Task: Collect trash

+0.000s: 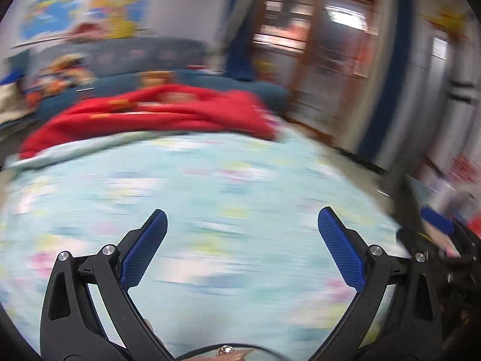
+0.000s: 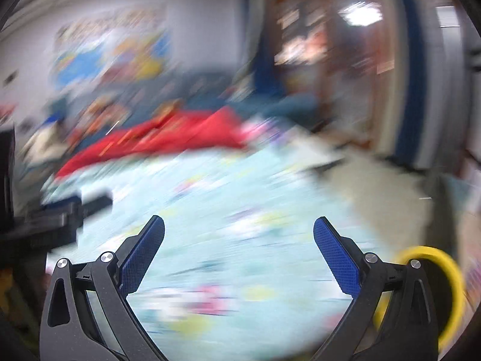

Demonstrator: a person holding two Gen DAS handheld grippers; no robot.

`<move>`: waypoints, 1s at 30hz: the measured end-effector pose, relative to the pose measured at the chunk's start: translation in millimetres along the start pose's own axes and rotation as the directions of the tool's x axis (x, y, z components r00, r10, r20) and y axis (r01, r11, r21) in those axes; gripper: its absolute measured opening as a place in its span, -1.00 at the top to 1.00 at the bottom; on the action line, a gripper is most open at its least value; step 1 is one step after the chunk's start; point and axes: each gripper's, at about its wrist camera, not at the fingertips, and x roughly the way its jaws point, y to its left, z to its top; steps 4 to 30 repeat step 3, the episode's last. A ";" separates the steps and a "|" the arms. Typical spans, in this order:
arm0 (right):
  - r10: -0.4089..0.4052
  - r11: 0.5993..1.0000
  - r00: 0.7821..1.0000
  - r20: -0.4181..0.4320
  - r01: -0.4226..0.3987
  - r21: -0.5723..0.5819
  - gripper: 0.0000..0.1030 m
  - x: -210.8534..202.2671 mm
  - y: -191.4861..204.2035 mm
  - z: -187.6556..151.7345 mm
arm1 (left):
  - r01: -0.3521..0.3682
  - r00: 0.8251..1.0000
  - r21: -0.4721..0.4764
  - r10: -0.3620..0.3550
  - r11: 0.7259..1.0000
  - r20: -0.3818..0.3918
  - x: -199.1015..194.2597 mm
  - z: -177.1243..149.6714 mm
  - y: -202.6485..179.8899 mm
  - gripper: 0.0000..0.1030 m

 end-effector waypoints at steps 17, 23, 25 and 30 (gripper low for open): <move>0.167 0.981 0.977 -0.131 -0.178 -0.081 -0.88 69.1 85.3 14.8 | -0.238 0.970 -0.077 0.234 0.968 -0.064 0.3 -1.5 95.1 -0.79; 0.167 0.981 0.977 -0.131 -0.178 -0.081 -0.88 69.1 85.3 14.8 | -0.238 0.970 -0.077 0.234 0.968 -0.064 0.3 -1.5 95.1 -0.79; 0.167 0.981 0.977 -0.131 -0.178 -0.081 -0.88 69.1 85.3 14.8 | -0.238 0.970 -0.077 0.234 0.968 -0.064 0.3 -1.5 95.1 -0.79; 0.167 0.981 0.977 -0.131 -0.178 -0.081 -0.88 69.1 85.3 14.8 | -0.238 0.970 -0.077 0.234 0.968 -0.064 0.3 -1.5 95.1 -0.79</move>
